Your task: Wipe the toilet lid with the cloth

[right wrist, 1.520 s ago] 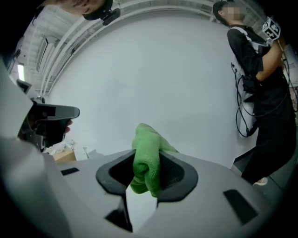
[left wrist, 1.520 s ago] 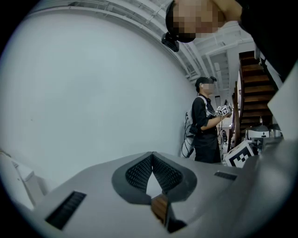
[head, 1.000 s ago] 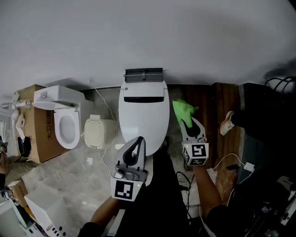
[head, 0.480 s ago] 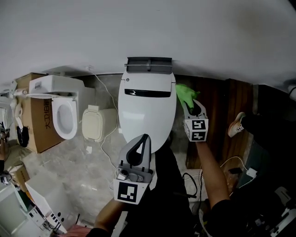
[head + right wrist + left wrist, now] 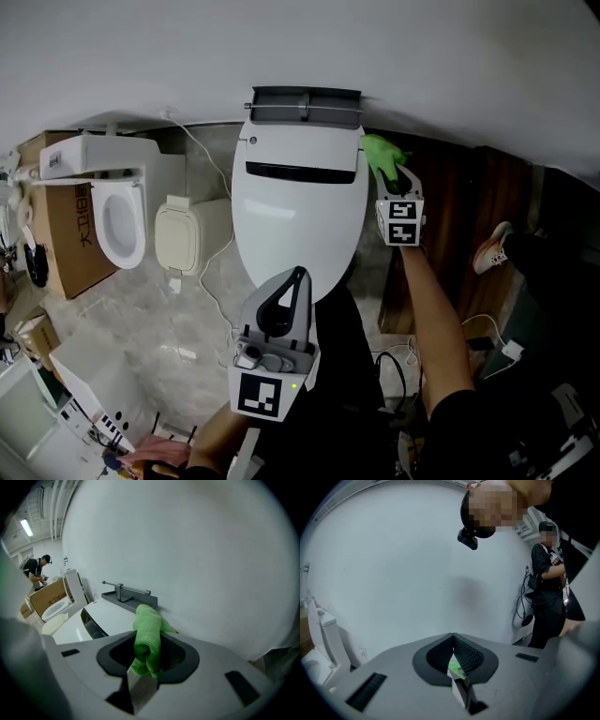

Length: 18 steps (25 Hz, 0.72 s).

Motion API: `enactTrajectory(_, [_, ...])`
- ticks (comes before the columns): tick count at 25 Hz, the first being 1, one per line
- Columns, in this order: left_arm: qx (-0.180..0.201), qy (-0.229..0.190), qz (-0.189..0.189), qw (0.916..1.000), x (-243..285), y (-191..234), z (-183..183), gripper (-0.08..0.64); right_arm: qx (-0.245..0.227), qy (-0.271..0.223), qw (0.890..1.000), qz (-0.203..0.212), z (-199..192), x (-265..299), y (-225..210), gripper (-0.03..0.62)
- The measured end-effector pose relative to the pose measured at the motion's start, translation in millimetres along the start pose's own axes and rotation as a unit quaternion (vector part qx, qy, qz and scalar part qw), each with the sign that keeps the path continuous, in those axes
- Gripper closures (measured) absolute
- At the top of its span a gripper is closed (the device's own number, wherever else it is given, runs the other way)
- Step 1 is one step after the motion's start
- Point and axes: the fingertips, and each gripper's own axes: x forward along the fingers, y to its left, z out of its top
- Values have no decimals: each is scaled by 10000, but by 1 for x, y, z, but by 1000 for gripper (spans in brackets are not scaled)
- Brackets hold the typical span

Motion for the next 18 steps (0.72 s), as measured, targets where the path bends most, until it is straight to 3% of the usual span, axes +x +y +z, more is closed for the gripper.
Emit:
enactTrajectory(8, [-39, 145, 59, 9999, 10, 15, -27, 551, -635, 532, 9965, 107, -35, 50, 5, 457])
enactTrajectory(14, [-92, 233, 105, 9996, 4, 23, -38, 551, -1850, 870, 9781, 399, -54, 66, 27, 458])
enactTrajectory(18, [-103, 197, 124, 9997, 2, 29, -37, 551, -2244, 933, 9684, 566, -57, 68, 32, 460])
